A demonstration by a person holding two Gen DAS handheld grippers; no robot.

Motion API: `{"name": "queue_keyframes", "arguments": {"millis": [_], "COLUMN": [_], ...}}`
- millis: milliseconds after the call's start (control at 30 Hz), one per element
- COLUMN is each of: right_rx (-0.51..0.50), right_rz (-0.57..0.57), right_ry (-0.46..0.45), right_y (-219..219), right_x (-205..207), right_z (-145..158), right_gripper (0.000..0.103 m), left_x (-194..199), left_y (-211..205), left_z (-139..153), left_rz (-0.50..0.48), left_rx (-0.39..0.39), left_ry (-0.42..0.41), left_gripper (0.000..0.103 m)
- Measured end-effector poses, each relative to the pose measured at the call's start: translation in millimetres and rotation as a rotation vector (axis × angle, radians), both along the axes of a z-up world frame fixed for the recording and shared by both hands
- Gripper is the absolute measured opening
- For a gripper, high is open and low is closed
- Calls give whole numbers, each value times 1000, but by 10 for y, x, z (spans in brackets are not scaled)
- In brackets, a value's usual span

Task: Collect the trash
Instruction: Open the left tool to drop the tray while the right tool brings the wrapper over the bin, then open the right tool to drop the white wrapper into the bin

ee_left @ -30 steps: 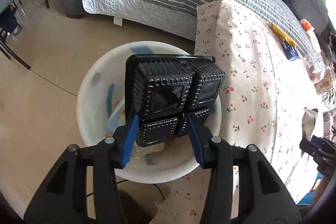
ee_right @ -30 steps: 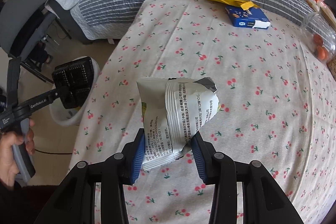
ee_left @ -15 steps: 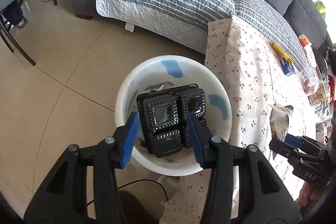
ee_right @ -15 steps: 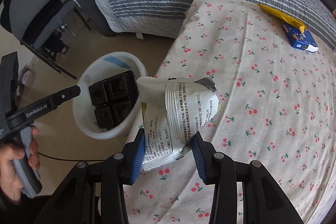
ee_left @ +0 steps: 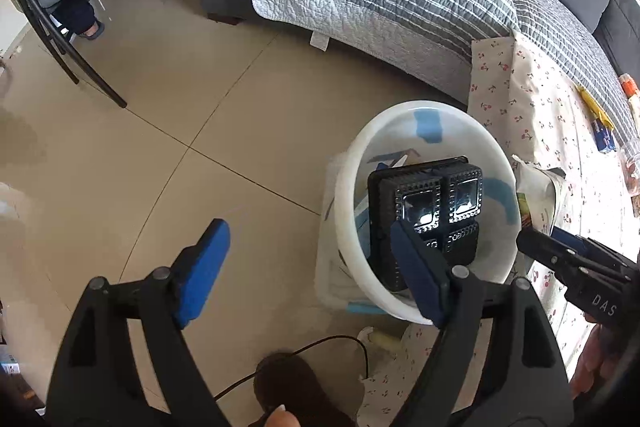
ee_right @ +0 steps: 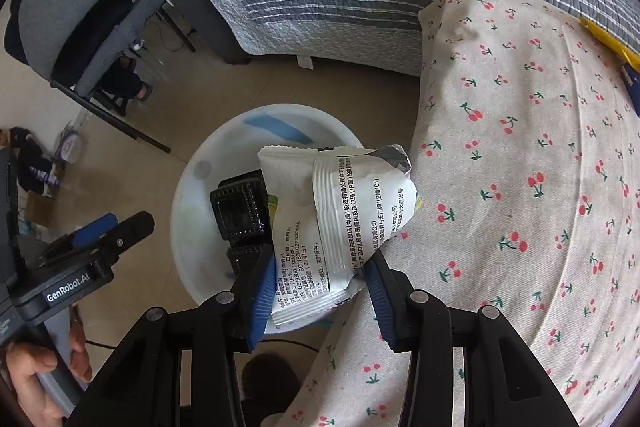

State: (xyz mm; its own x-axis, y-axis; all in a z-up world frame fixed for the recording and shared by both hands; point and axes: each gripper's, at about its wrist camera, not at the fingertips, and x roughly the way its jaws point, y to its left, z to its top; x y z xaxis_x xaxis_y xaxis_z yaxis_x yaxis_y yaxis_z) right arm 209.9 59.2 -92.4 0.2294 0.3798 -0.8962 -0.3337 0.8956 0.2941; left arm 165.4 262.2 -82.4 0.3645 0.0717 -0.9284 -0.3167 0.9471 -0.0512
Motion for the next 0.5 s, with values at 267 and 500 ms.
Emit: {"name": "queue_keyframes", "arguments": {"millis": [267,500], "right_rx": [73,37], "right_rz": [-41,-38], "right_ry": [40,6], "right_y": [19,-180], "right_x": [46,-21], "right_z": [-22,166], "right_gripper": [66,66], "left_x": [-47,-30], "left_y": [52,-46], "left_z": [-8,30], "left_rz": [16,-11], "left_rx": [-3,12], "left_ry": [0,-5], "left_gripper": [83,83]}}
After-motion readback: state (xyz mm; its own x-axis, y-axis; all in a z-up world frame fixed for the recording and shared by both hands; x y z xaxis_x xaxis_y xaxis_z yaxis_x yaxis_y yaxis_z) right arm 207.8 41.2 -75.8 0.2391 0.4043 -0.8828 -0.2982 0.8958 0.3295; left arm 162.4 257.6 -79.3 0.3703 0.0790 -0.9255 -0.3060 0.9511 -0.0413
